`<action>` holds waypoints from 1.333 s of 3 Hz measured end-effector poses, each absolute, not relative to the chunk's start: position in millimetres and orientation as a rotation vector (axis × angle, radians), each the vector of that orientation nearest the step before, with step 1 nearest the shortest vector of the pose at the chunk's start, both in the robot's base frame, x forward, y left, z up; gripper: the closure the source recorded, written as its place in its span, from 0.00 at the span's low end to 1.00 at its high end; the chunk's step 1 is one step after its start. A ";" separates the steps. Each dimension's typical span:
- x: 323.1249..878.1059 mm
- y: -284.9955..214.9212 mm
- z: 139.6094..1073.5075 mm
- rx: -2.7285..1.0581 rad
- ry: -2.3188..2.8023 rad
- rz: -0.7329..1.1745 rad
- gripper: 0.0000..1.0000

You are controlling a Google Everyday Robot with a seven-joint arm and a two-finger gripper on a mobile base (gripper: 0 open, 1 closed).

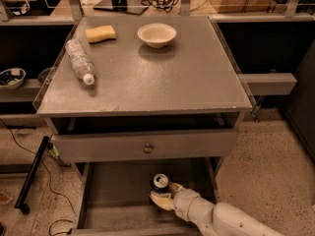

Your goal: Place pepsi can into middle drawer

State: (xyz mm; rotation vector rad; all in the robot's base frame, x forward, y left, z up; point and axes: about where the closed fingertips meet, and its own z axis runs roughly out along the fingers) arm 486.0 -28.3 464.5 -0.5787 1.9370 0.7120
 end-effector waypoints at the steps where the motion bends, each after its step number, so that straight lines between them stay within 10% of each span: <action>1: 487.0 -26.8 457.8 -0.537 1.935 0.735 1.00; 4: 512.5 -12.1 452.2 -0.501 1.881 0.754 1.00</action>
Offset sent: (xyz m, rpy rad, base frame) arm 0.0228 0.0085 -0.0177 0.1026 -0.0134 -0.0637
